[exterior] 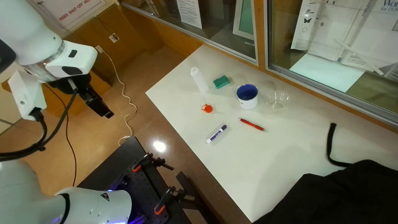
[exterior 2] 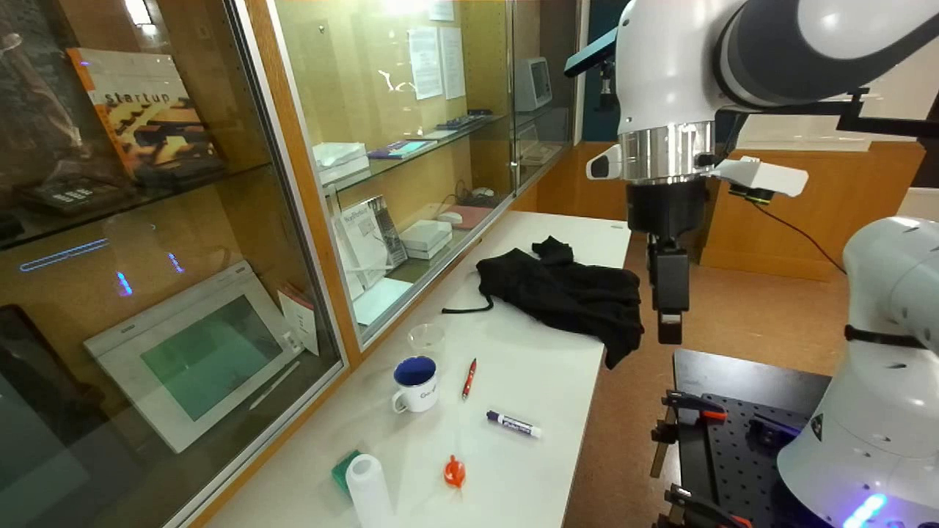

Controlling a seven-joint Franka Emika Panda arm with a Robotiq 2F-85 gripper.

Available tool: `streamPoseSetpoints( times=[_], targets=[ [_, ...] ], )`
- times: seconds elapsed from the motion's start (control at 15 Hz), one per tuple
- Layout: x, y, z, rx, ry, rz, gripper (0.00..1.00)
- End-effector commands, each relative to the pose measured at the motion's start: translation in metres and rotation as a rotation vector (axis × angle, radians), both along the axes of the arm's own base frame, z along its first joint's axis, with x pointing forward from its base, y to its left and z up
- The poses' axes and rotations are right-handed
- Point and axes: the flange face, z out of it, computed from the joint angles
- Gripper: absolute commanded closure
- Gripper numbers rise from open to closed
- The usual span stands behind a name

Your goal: Move the sponge to the right

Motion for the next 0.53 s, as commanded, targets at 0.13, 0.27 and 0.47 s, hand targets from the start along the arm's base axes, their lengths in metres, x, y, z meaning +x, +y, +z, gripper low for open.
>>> streamPoseSetpoints(
  times=[0.13, 0.27, 0.47],
  targets=[
    [0.064, 0.005, 0.008, -0.022, -0.118, -0.078, 0.0],
    [0.093, 0.01, 0.007, -0.034, -0.167, -0.118, 0.0],
    [0.137, 0.021, -0.001, -0.034, -0.192, -0.169, 0.0]
  ],
)
